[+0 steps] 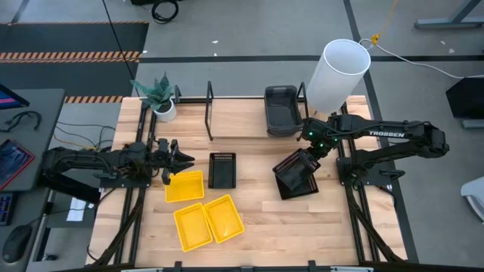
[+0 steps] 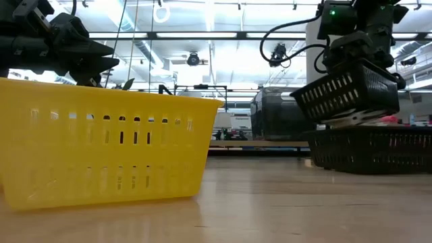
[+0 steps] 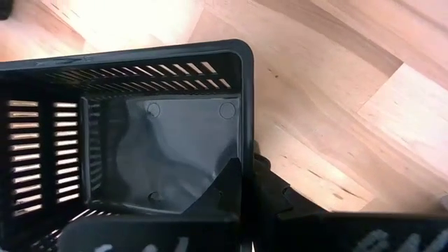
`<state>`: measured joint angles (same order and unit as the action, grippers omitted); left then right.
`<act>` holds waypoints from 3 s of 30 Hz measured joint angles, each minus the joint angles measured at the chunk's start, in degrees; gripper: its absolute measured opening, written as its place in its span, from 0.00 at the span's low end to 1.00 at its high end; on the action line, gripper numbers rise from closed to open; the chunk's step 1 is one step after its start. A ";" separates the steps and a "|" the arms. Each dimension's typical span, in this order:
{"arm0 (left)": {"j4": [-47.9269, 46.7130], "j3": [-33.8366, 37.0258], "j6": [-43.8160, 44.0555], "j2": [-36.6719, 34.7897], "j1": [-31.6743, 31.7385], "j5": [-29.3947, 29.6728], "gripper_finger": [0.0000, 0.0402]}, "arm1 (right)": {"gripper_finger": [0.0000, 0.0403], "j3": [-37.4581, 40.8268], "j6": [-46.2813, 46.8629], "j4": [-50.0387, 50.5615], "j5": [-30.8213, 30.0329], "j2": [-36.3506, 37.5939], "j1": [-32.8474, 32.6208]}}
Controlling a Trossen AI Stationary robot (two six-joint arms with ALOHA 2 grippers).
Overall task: Stack baskets on shelf by color
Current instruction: Stack the middle black bin on top of the right black bin
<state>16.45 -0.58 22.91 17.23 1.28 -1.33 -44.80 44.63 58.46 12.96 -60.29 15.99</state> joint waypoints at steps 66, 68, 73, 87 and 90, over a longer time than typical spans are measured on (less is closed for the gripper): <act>0.00 0.00 -0.03 -0.01 -0.01 -0.01 0.29 | 0.03 -4.20 44.06 7.90 -23.79 -8.55 -33.11; 0.00 0.01 0.00 0.00 -0.01 -0.01 0.29 | 0.03 -4.20 44.69 6.88 -23.74 -9.47 -33.11; 0.00 0.00 -0.02 -0.02 -0.02 -0.01 0.29 | 0.06 -4.20 44.92 3.43 -22.94 -11.99 -33.09; -0.01 0.00 0.00 -0.01 0.00 -0.01 0.29 | 0.28 -5.95 35.98 -2.99 -19.94 -18.28 -30.48; 0.00 0.00 -0.02 -0.02 0.00 -0.01 0.29 | 0.31 -7.81 34.41 -0.70 -20.03 -17.40 -29.59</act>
<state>16.45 -0.58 22.89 17.21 1.28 -1.34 -52.61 79.04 57.75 -7.07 -77.69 -13.61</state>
